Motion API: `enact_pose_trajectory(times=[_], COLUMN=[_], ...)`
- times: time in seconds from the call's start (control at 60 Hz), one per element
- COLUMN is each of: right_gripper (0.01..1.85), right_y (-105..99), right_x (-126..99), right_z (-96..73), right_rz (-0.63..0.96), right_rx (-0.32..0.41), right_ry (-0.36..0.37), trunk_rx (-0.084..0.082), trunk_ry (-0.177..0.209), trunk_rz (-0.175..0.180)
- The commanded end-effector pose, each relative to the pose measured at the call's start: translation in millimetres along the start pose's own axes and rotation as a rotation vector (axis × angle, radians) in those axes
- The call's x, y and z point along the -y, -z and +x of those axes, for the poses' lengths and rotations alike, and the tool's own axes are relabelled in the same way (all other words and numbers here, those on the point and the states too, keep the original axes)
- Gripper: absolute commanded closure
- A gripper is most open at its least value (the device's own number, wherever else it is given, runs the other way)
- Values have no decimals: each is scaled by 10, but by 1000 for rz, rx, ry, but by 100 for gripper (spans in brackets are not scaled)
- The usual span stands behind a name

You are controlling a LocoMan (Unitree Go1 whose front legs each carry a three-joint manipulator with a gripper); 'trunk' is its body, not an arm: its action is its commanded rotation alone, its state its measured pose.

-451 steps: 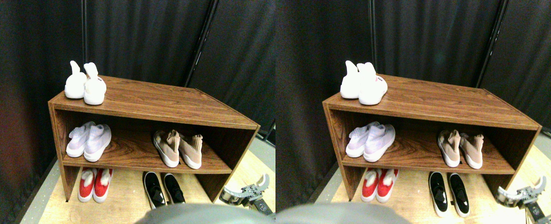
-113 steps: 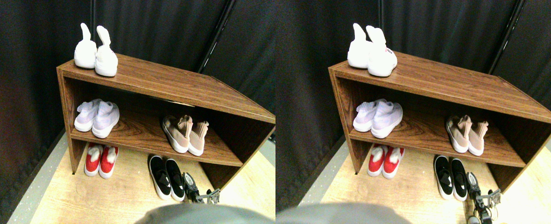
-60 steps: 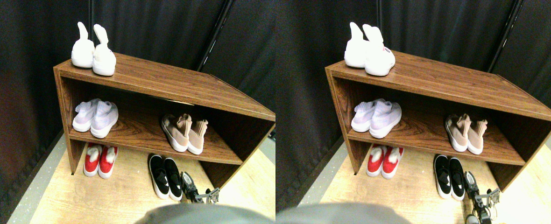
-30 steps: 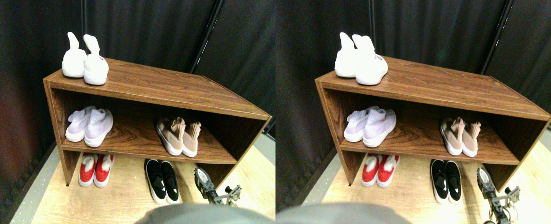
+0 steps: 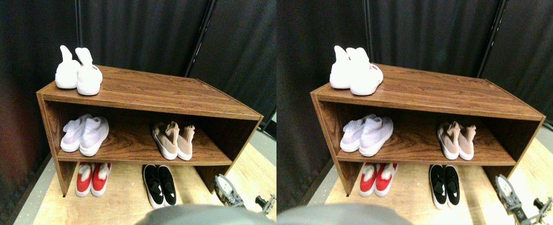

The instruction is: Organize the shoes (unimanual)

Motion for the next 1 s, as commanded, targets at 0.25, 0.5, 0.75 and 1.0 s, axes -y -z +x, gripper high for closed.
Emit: enact_pose_trajectory(times=[0.25, 0.5, 0.75, 1.0], right_gripper=[180, 180, 180, 180], right_y=[-59, 5, 151, 266], right_x=[-570, -732, -892, -957], right_z=[-305, -317, -283, -219], right_rz=[-84, -69, -56, -46], right_rx=[-32, -49, -74, -96], right_ry=[-242, -284, -344, -360], trunk_rx=[55, 83, 113, 116], trunk_ry=[2, -10, -28, -42], trunk_rz=[0, -1, -16, -27])
